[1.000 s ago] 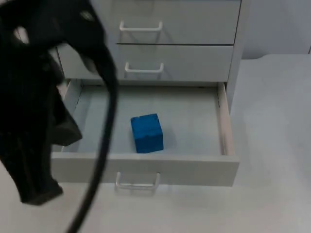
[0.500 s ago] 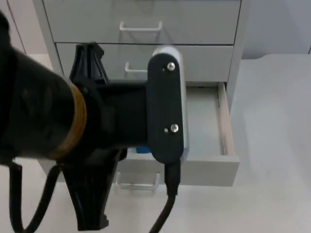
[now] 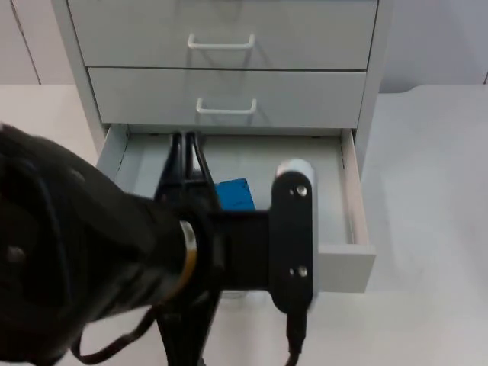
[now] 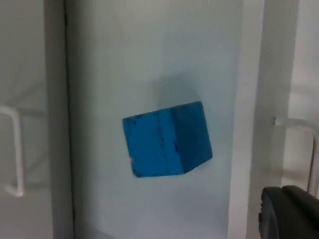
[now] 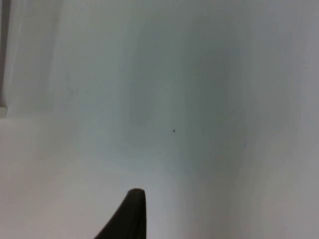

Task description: Open the drawer with the left hand, place the block into the drawer with the right hand, then close the drawer with the left hand.

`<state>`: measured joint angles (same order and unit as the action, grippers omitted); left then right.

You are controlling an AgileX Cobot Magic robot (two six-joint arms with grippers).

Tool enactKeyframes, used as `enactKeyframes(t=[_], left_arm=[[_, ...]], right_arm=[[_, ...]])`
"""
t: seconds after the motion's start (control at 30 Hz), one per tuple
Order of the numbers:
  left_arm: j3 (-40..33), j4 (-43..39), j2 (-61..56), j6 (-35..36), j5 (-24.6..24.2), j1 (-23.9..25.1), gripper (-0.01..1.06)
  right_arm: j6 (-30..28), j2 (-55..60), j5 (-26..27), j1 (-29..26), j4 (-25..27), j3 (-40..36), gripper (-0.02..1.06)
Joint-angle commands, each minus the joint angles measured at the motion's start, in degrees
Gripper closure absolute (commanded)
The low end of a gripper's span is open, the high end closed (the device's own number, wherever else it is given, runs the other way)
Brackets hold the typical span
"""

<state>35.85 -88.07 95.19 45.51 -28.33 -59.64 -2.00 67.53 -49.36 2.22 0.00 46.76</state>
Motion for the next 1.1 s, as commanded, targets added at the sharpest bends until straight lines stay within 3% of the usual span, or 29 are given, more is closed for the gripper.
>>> enactKeyframes(t=[0.0,0.13,0.27,1.07], left_arm=[[-0.2,-3.9,1.7,4.2,0.2,-0.3,1.05],[-0.2,-10.4,4.8,11.9,0.5,0.6,1.05],[-0.2,-11.9,7.1,15.8,0.5,2.2,1.05],[2.1,-11.9,14.6,14.9,-0.9,4.1,1.05]], right_arm=[[-0.4,-0.4,0.5,-0.4,0.0,-0.3,-0.01],[-0.4,-0.4,0.8,-0.4,0.0,-0.3,-0.01],[-0.4,-0.4,1.1,-0.4,0.0,-0.3,-0.01],[0.0,-0.4,1.7,-0.4,0.3,-0.3,-0.01]])
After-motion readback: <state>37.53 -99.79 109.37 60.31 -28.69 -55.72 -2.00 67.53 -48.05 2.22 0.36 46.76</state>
